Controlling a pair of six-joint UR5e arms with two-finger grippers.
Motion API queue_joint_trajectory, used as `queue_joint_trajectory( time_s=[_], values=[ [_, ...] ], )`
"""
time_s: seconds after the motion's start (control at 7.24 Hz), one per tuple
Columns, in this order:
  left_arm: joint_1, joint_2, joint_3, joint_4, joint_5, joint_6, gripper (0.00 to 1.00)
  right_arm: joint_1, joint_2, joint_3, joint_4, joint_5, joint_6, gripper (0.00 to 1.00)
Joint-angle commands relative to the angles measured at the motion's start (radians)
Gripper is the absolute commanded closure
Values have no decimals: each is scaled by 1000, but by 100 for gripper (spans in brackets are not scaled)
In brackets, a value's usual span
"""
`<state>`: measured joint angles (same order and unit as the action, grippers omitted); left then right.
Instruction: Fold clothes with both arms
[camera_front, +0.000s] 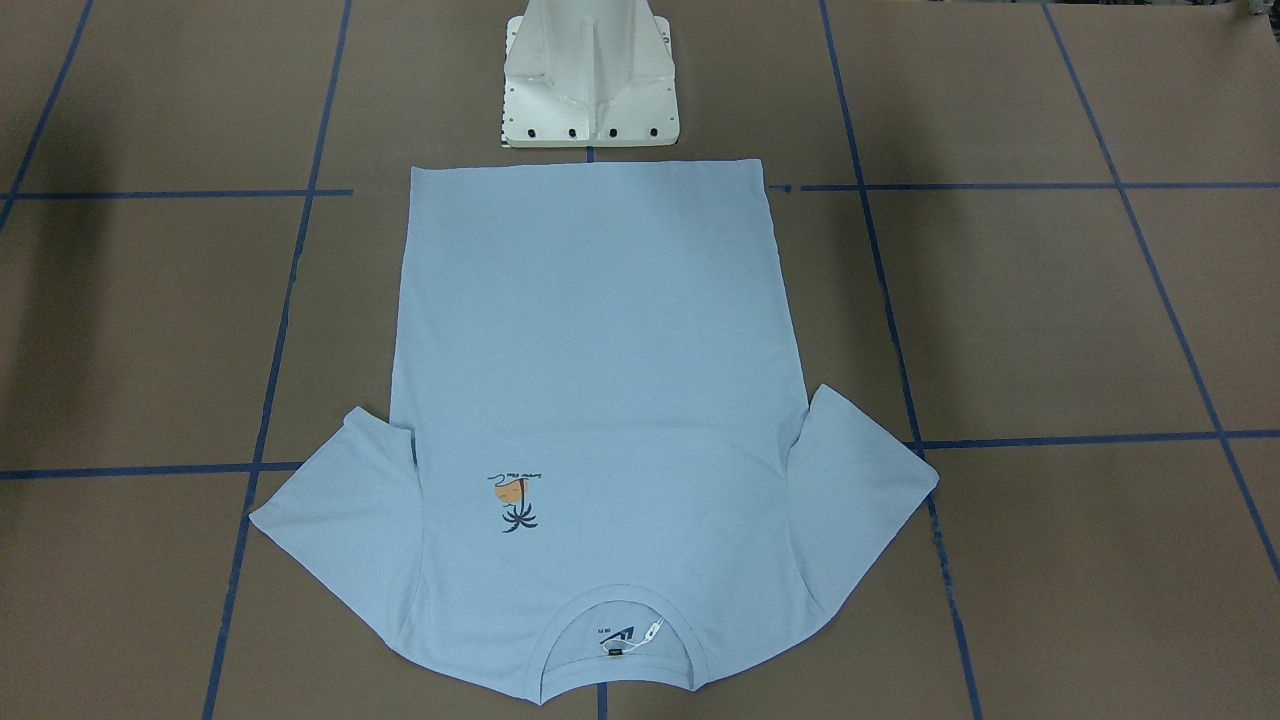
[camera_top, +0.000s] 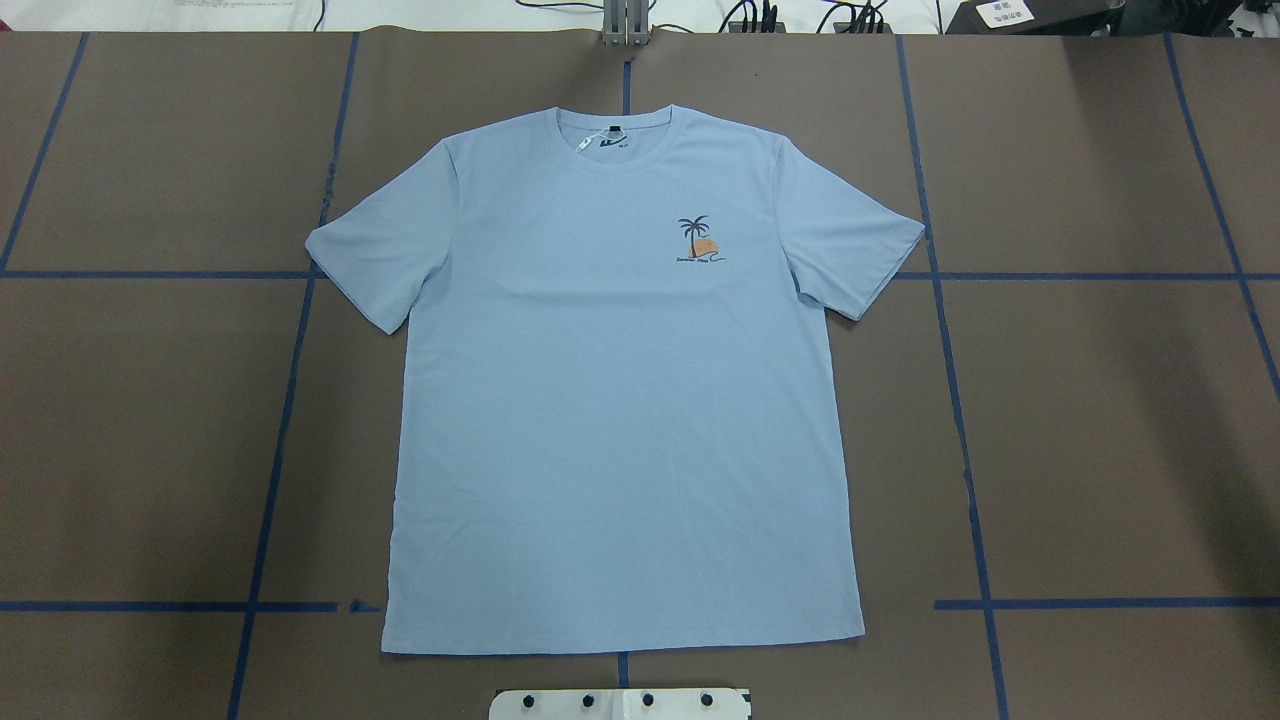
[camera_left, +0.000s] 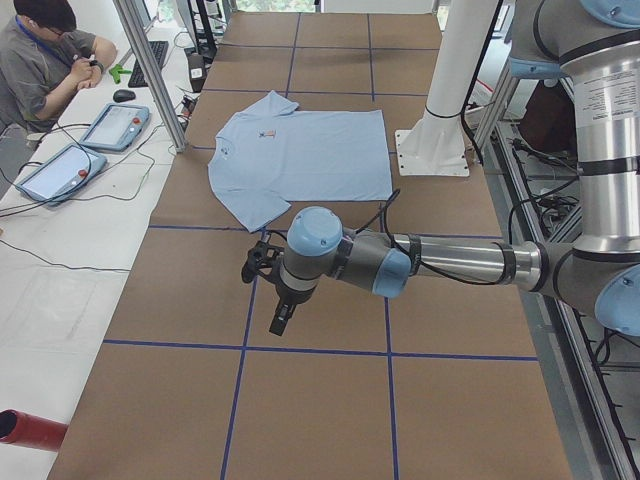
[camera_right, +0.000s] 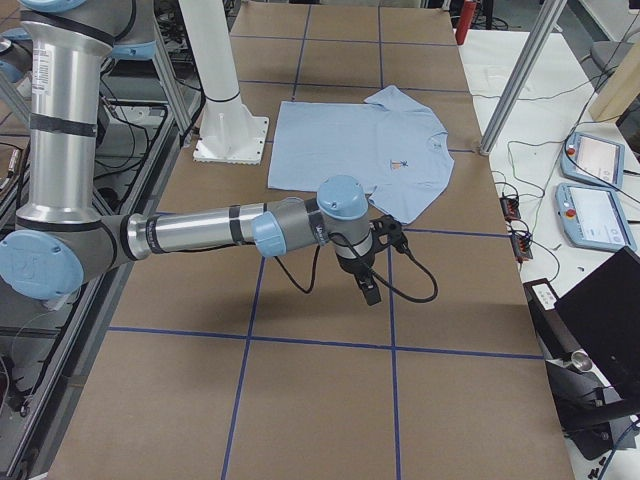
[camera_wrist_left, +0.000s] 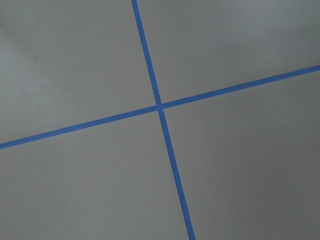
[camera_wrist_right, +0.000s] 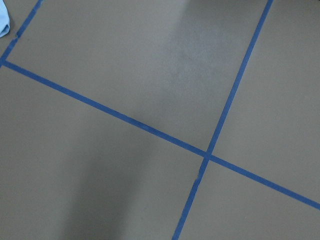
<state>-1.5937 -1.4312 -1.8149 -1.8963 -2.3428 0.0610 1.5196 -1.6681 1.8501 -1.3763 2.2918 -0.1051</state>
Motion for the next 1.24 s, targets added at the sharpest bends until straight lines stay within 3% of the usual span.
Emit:
queue_joint_trajectory(
  time_s=[0.0,0.14,0.41,0.69,0.83,1.11],
  values=[
    [1,-103,51,-185,-1,-4,0,-1,71,-51,37,12,134,0],
    [1,-103,55,-267,-1,-4,0,-18,137,-81,46,15,157,0],
    [1,-106,48,-290,-3,-4,0,-192,290,-115,81,-6,511,0],
    [1,-106,51,-299,-3,-3,0,-409,388,-232,394,-206,912,0],
    [1,-106,49,-300,-3,-4,0,-491,434,-320,507,-310,1023,1],
    [1,-104,49,-306,-3,-3,0,-597,479,-458,646,-464,1139,12]
  ],
)
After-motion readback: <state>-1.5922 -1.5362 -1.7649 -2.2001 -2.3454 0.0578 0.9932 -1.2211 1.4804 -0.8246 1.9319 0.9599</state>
